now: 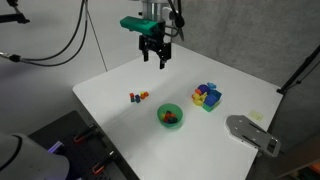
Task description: Lift the blue small cube on the top most left from the table and put it in the green bowl
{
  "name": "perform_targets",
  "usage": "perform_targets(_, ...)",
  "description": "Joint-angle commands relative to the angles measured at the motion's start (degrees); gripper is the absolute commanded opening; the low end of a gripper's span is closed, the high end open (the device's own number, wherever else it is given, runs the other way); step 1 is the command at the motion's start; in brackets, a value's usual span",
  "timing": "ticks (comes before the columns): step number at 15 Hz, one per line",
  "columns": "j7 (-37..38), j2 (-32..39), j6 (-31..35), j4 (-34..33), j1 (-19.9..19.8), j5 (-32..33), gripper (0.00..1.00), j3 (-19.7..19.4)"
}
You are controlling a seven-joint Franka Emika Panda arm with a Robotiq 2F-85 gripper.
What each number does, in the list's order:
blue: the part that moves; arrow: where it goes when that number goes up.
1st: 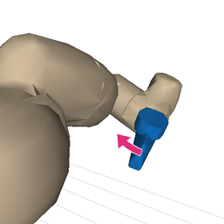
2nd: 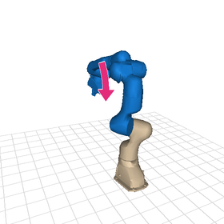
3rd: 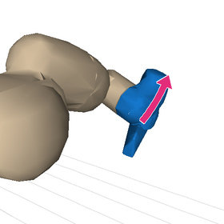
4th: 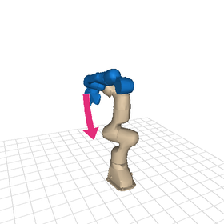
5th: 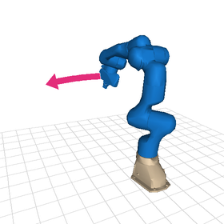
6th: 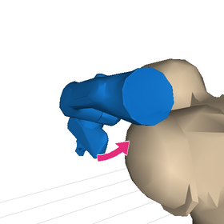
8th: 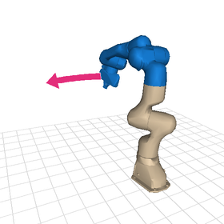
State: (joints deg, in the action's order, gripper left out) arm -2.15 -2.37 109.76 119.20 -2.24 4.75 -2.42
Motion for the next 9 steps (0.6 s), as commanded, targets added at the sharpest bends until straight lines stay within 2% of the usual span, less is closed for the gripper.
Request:
perform_targets(1,1.1,-6.2,1.8,5.0,0.1,-2.4,1.0,0.1)
perform_targets(7,1.1,-9.9,3.1,8.3,0.1,-4.9,1.0,0.1)
perform_targets(9,0.0,-8.0,1.7,6.4,0.1,-4.2,1.0,0.0)
